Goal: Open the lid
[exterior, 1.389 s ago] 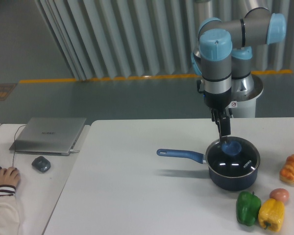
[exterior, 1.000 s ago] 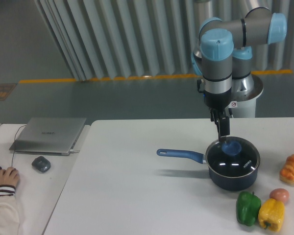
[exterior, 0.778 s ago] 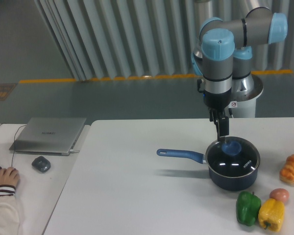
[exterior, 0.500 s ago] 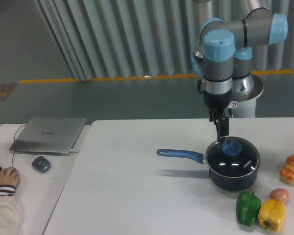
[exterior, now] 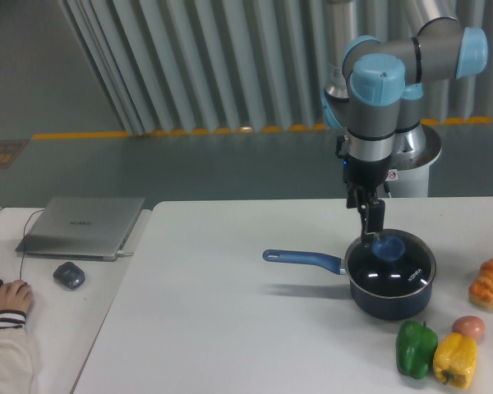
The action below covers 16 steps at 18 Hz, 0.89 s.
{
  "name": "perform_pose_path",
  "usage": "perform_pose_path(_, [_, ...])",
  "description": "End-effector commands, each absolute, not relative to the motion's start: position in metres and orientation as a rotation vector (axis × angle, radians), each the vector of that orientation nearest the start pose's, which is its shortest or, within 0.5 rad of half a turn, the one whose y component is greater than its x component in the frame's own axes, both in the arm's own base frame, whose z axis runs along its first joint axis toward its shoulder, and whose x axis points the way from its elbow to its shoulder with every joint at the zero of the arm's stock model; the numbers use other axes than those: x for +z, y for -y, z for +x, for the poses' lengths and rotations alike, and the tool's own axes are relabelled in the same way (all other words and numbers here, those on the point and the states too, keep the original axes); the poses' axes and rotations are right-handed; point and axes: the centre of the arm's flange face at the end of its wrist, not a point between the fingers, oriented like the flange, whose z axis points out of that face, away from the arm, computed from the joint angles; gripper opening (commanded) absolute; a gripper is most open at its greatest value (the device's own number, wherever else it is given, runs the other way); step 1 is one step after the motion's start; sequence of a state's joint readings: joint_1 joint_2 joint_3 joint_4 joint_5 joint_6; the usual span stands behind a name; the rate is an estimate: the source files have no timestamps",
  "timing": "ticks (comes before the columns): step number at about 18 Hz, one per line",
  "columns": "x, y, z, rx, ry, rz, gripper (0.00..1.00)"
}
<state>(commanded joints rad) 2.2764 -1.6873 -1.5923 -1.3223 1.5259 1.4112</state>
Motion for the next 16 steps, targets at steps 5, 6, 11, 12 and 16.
perform_pose_path(5, [0.434, -0.517, -0.266, 0.159, -1.220, -2.870, 1.00])
perform_pose_path(6, [0.431, -0.519, -0.267, 0.158, -1.223, -2.871, 1.00])
perform_pose_path(11, [0.405, -0.527, -0.265, 0.130, -1.263, -2.931, 1.00])
perform_pose_path(12, [0.403, -0.528, -0.266, 0.125, -1.269, -2.930, 1.00])
perform_pose_path(16, [0.393, -0.523, -0.265, 0.108, -1.293, -2.952, 1.00])
